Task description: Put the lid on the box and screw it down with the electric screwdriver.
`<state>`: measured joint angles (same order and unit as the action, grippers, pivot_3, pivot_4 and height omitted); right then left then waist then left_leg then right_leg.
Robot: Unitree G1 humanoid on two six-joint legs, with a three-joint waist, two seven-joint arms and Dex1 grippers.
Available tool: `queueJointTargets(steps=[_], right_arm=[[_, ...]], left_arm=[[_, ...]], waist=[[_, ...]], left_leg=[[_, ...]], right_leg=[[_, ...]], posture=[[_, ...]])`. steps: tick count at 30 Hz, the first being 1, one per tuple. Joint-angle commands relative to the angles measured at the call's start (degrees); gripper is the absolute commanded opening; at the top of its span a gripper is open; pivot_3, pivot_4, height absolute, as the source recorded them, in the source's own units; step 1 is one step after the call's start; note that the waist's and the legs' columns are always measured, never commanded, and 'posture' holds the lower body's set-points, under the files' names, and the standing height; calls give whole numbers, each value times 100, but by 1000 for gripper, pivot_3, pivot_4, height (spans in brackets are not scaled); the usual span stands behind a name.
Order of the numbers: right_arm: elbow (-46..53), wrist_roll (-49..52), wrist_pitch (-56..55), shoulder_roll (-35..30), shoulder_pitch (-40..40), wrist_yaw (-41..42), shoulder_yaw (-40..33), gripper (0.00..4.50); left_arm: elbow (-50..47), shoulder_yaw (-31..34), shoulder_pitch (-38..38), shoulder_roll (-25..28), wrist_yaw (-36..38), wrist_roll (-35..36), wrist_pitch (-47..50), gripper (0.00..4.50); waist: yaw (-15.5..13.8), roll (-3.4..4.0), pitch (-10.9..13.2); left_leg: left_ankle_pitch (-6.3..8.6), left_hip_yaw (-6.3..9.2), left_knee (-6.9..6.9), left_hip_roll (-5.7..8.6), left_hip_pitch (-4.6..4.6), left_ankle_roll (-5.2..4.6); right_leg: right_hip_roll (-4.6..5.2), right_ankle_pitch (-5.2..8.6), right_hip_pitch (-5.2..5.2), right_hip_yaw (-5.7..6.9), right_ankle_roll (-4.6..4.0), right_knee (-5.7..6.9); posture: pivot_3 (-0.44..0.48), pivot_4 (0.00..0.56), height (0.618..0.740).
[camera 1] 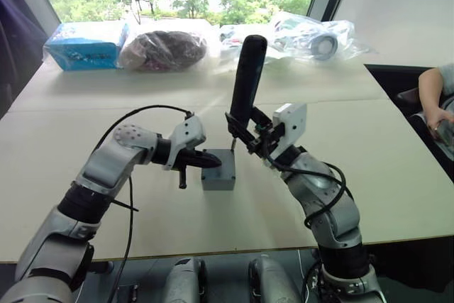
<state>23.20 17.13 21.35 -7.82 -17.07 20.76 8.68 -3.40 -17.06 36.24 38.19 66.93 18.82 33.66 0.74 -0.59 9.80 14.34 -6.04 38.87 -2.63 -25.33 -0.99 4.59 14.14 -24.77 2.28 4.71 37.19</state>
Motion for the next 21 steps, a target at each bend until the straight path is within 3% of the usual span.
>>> queueJointTargets(steps=[1,9,21], right_arm=[[-72,-212,-238,-112,162,113,170,1826],[-712,-107,-117,96,300,-112,-139,1826],[-731,-433,119,-338,136,94,331,1826]], left_arm=[[-6,-5,-202,102,4,-140,-46,0],[-133,-75,-497,139,-66,-264,-146,0],[-228,-66,-662,99,-123,-305,-148,0]], waist=[[2,-1,-3],[-1,-13,-48],[2,-7,-101]], left_leg=[[0,0,0,0,2,0],[1,3,-3,-12,44,0],[5,0,-92,-11,175,3]], right_leg=[[0,0,1,0,0,0],[1,12,44,2,-20,-2],[16,18,138,2,-33,-92]], posture=[[0,150,740],[0,150,740],[0,150,740]])
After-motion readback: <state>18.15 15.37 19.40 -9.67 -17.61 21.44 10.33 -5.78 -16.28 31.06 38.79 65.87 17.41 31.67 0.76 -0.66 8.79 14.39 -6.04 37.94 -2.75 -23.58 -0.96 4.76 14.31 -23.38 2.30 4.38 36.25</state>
